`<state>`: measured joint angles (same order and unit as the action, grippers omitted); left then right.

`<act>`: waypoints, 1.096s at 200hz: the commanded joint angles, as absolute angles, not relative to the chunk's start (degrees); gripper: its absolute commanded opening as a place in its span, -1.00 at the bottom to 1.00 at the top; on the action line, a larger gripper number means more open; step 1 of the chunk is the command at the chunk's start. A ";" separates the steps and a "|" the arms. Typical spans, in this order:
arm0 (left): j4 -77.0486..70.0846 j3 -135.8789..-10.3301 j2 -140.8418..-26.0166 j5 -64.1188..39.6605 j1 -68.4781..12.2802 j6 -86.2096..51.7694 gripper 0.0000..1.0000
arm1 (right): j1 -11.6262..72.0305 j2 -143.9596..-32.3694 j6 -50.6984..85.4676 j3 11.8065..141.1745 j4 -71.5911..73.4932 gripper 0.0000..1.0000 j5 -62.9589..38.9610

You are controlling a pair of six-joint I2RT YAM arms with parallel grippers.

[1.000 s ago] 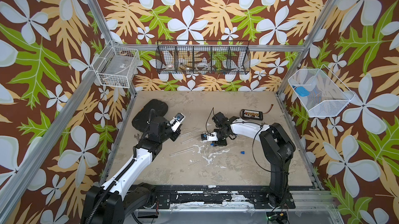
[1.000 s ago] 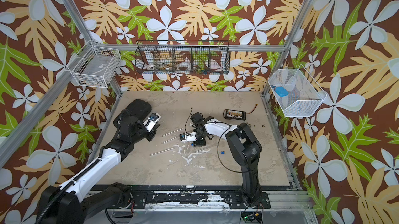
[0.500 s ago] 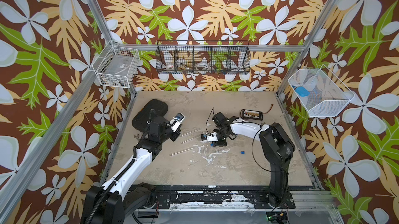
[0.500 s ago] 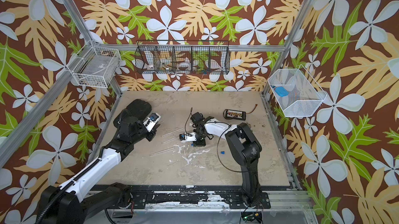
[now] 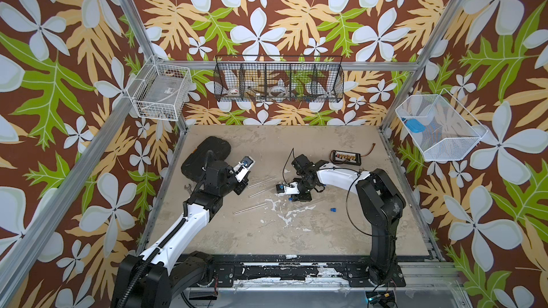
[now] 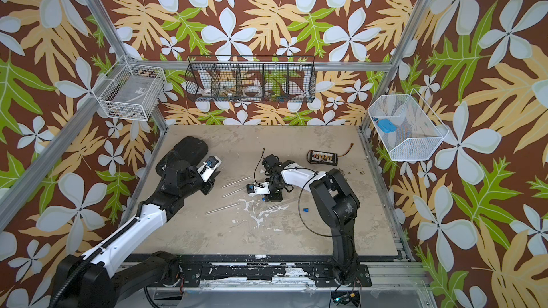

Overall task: Insert stoppers into test tubes
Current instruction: Pick up the stopper from the center of the board.

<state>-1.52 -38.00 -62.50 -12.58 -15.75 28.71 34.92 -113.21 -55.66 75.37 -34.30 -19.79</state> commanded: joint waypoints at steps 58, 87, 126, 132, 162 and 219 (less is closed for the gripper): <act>0.32 -38.79 -59.66 -17.38 -17.09 32.45 -1.00 | 34.10 -98.47 -46.82 69.29 -30.95 -0.64 -24.23; 3.44 -37.34 -57.47 -15.09 -22.93 38.63 -1.00 | 34.98 -92.28 -37.73 65.05 -30.08 -0.63 -23.16; 7.27 -36.89 -56.95 -14.22 -28.81 43.67 -1.00 | 39.07 -83.50 -26.02 59.18 -28.84 -0.65 -15.33; 8.32 -36.94 -56.92 -13.96 -30.05 44.80 -1.00 | 39.32 -83.23 -24.33 59.35 -30.56 -0.65 -14.28; 11.20 -36.01 -56.61 -9.86 -34.36 48.29 -1.00 | 40.78 -80.18 -20.67 58.58 -35.21 -0.65 -10.71; 4.97 -31.16 -56.84 0.14 -41.55 53.34 -1.00 | 41.87 -74.03 -18.84 58.69 -35.68 -0.64 -18.50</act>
